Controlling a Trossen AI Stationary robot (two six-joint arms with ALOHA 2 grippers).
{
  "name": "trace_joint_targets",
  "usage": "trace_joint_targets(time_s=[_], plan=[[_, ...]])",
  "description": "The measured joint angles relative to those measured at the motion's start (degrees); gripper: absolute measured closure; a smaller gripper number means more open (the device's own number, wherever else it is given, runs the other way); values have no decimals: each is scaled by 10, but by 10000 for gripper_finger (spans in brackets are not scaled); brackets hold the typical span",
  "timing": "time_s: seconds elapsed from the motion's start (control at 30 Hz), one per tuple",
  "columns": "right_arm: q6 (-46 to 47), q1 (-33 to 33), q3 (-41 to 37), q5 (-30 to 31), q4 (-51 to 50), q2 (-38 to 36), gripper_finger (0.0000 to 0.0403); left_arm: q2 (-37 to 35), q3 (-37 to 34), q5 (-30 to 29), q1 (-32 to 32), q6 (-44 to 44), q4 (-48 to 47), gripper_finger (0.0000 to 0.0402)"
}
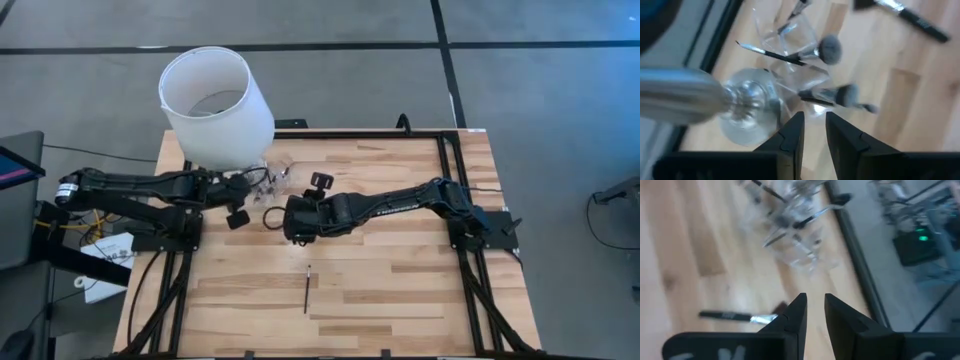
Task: Put items in baskets/containers
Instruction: Put the black eyeshadow brush in the transparent organizer
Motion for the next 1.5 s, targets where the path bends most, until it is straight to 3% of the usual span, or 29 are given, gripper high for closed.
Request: trace_joint_targets(time_s=[0.13, 0.27, 0.43, 0.67, 0.87, 1.07, 1.17, 1.27, 1.5], plan=[[-14, 2, 0, -13, -27, 0, 352, -31, -12, 9, -10, -76, -41, 325], [-6, 11, -1, 22, -41, -5, 356, -28, -18, 22, -8, -81, -36, 325], [-9, 18, 0, 22, -46, -12, 356, 31, -19, 26, 10, -87, -35, 325], [18, 22, -1, 32, -128, -46, 356, 108, -19, 30, 16, -103, -36, 324], [61, 21, -1, 66, -171, -103, 356, 70, 18, 38, 14, -142, -114, 324], [67, 16, -40, 65, -157, -148, 356, 19, 0, 130, 13, -176, -161, 324], [67, 11, -75, 60, -131, -160, 356, 18, -34, 146, 13, -184, -166, 322], [67, 8, -107, 52, -115, -162, 356, 31, -70, 147, 17, -185, -154, 307], [76, 10, -137, 32, -59, -160, 356, 67, -68, 157, 52, -180, -110, 230]])
